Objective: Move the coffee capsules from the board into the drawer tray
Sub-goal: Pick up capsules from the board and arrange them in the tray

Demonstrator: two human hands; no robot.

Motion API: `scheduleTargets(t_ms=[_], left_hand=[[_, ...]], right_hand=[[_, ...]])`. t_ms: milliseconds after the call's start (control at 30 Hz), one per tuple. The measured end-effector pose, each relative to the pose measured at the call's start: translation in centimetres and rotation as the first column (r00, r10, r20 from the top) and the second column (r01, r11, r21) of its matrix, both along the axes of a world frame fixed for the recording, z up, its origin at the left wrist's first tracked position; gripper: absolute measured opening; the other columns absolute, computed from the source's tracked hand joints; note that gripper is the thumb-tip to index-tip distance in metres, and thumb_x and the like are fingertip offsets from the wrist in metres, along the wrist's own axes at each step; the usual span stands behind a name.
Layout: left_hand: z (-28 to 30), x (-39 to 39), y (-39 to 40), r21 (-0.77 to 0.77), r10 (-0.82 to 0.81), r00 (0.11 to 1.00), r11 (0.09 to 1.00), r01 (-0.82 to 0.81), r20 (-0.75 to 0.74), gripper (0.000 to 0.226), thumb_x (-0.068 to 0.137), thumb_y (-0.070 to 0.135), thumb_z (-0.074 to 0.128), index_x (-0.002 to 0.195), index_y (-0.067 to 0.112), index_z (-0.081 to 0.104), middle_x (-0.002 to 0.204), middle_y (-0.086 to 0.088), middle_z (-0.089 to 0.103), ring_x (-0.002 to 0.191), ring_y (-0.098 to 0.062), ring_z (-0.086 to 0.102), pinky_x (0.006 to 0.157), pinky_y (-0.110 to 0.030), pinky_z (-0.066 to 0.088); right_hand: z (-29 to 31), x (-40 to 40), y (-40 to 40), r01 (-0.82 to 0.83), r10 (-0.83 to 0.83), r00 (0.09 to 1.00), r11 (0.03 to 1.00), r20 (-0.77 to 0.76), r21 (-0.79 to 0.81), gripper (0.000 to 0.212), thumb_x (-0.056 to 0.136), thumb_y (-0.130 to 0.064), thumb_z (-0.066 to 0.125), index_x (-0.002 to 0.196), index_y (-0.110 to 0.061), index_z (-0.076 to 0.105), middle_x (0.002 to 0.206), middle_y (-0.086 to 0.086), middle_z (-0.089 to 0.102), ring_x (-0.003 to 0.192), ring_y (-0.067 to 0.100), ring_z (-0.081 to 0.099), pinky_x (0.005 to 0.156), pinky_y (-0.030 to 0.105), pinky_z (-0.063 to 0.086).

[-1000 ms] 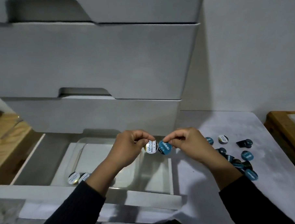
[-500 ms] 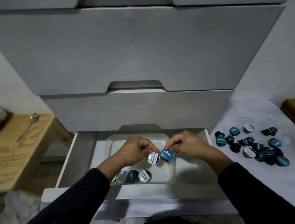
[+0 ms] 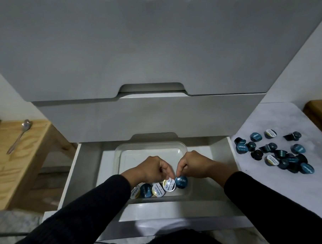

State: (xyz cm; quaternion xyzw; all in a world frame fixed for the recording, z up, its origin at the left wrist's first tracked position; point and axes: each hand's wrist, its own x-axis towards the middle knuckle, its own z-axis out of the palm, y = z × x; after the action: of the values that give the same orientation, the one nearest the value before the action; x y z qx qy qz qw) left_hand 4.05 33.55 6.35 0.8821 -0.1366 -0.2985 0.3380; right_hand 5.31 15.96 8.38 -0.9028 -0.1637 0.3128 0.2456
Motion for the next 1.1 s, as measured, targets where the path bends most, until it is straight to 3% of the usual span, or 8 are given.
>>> scheduleTargets(t_ms=[233, 367, 500, 633, 833, 900, 1000, 1100], left_hand=[[-0.6, -0.2, -0.3, 0.023, -0.058, 0.998, 0.998, 0.058, -0.006, 0.016, 0.078, 0.009, 0.072, 0.090, 0.018, 0.075, 0.095, 0.002, 0.073, 0.074, 0.007, 0.057, 0.068, 0.006, 0.039], [-0.5, -0.1, -0.3, 0.017, -0.061, 0.998, 0.998, 0.061, -0.012, 0.015, 0.076, 0.009, 0.073, 0.087, 0.018, 0.075, 0.092, 0.002, 0.074, 0.071, 0.012, 0.057, 0.076, -0.003, 0.044], [-0.1, -0.2, -0.3, 0.032, -0.065, 0.998, 0.997, 0.066, -0.020, 0.015, 0.074, 0.010, 0.075, 0.088, 0.016, 0.075, 0.093, 0.000, 0.074, 0.080, 0.002, 0.062, 0.087, -0.016, 0.048], [0.5, -0.2, -0.3, 0.057, -0.037, 0.999, 0.998, 0.036, 0.023, 0.014, 0.079, 0.010, 0.069, 0.091, 0.016, 0.074, 0.097, 0.000, 0.074, 0.081, 0.001, 0.060, 0.083, -0.012, 0.047], [2.4, -0.5, -1.2, 0.335, -0.027, 0.985, 0.942, -0.032, 0.168, 0.033, 0.092, 0.020, 0.045, 0.123, 0.014, 0.056, 0.122, -0.010, 0.060, 0.111, -0.024, 0.055, 0.094, -0.032, 0.046], [2.6, -1.0, -1.6, 0.376, 0.015, 0.971, 0.921, -0.106, 0.239, 0.037, 0.094, 0.021, 0.042, 0.129, 0.012, 0.048, 0.131, -0.010, 0.052, 0.118, -0.025, 0.051, 0.098, -0.033, 0.044], [2.9, -1.9, -2.4, 0.361, 0.091, 0.924, 0.903, -0.234, 0.372, 0.038, 0.095, 0.018, 0.041, 0.132, 0.010, 0.043, 0.135, -0.007, 0.046, 0.127, -0.021, 0.041, 0.098, -0.030, 0.042], [3.2, -3.0, -3.3, 0.295, 0.148, 0.843, 0.894, -0.337, 0.516, 0.038, 0.095, 0.016, 0.039, 0.132, 0.008, 0.041, 0.134, -0.007, 0.046, 0.129, -0.021, 0.039, 0.098, -0.026, 0.040]], right_hand=[[-0.9, -0.1, 0.8, -0.090, 0.093, 0.995, 0.992, 0.030, -0.089, 0.025, 0.078, 0.001, 0.054, 0.083, -0.013, 0.075, 0.087, 0.005, 0.075, 0.068, 0.005, 0.057, 0.062, 0.005, 0.038], [-1.2, -0.2, 1.2, -0.129, 0.135, 0.990, 0.984, 0.045, -0.119, 0.024, 0.077, 0.002, 0.053, 0.076, -0.013, 0.072, 0.068, -0.005, 0.064, 0.067, 0.008, 0.052, 0.058, 0.010, 0.037], [-1.4, -0.3, 1.3, -0.136, 0.147, 0.987, 0.980, 0.072, -0.142, 0.035, 0.075, 0.002, 0.053, 0.054, -0.025, 0.048, 0.059, -0.015, 0.048, 0.060, 0.004, 0.045, 0.053, 0.011, 0.033], [-1.2, -0.5, 1.2, -0.117, 0.124, 0.991, 0.983, 0.044, -0.140, 0.016, 0.075, -0.007, 0.068, 0.085, -0.018, 0.061, 0.082, -0.006, 0.056, 0.078, 0.011, 0.051, 0.064, 0.018, 0.040], [-0.4, -1.5, 1.3, -0.026, 0.080, 0.965, 0.977, 0.248, -0.214, 0.035, 0.090, -0.030, 0.050, 0.121, -0.014, 0.052, 0.127, 0.006, 0.053, 0.117, 0.024, 0.048, 0.096, 0.033, 0.041], [-0.5, -2.6, 1.7, 0.092, -0.004, 0.902, 0.979, 0.432, -0.183, 0.035, 0.089, -0.028, 0.046, 0.119, -0.013, 0.054, 0.125, 0.006, 0.054, 0.117, 0.022, 0.050, 0.095, 0.031, 0.044], [-1.3, -4.0, 2.0, 0.182, -0.123, 0.681, 0.983, 0.722, -0.004, 0.036, 0.073, -0.029, 0.042, 0.090, -0.011, 0.069, 0.092, 0.005, 0.069, 0.090, 0.020, 0.068, 0.072, 0.020, 0.053], [-1.2, -4.8, 1.9, 0.199, -0.159, 0.577, 0.979, 0.801, 0.051, 0.038, 0.072, -0.023, 0.045, 0.093, -0.004, 0.070, 0.091, 0.012, 0.072, 0.092, 0.026, 0.069, 0.080, 0.028, 0.055]])
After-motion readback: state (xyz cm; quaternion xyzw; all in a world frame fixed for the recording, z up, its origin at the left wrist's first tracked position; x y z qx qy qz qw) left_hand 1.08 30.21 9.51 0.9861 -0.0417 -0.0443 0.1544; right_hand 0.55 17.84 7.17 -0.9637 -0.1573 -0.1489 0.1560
